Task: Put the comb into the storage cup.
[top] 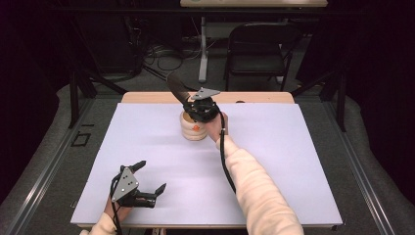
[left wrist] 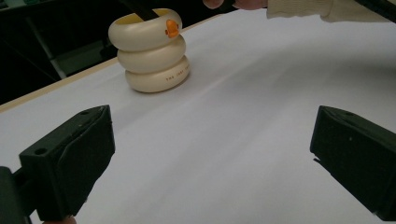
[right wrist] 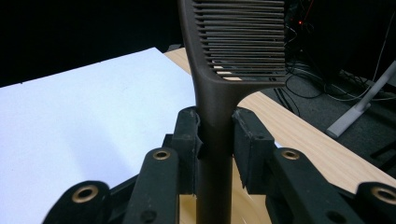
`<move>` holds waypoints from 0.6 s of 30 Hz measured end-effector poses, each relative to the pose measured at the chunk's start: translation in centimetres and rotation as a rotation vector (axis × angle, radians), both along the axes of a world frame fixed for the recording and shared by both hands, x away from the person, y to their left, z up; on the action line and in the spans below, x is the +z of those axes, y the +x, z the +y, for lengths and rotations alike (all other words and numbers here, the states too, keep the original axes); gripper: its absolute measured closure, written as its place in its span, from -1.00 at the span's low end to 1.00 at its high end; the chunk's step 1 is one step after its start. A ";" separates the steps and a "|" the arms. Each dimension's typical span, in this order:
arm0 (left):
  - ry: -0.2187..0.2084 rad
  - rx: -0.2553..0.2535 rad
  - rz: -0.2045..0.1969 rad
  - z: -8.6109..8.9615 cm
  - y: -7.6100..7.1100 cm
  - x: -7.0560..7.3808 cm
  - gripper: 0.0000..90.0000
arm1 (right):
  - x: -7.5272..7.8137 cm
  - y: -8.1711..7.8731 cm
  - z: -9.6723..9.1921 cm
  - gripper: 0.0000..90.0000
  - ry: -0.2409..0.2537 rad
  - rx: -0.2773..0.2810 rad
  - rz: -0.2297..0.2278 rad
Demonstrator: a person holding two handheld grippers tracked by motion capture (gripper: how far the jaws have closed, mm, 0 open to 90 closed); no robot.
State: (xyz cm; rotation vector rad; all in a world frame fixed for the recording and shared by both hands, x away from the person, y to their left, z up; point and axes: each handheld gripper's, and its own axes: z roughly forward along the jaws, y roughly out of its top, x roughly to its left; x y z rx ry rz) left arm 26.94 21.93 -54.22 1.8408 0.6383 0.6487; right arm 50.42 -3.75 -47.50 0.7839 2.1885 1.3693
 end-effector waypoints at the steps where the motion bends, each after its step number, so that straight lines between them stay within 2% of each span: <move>1: 0.000 0.000 0.000 0.0 0.0 0.0 -1.00 | 0.0 0.0 0.0 0.60 -0.001 0.000 0.000; 18: 0.001 0.000 -0.001 0.0 0.0 0.0 -1.00 | -0.6 0.2 -0.1 0.60 -0.015 -0.003 0.022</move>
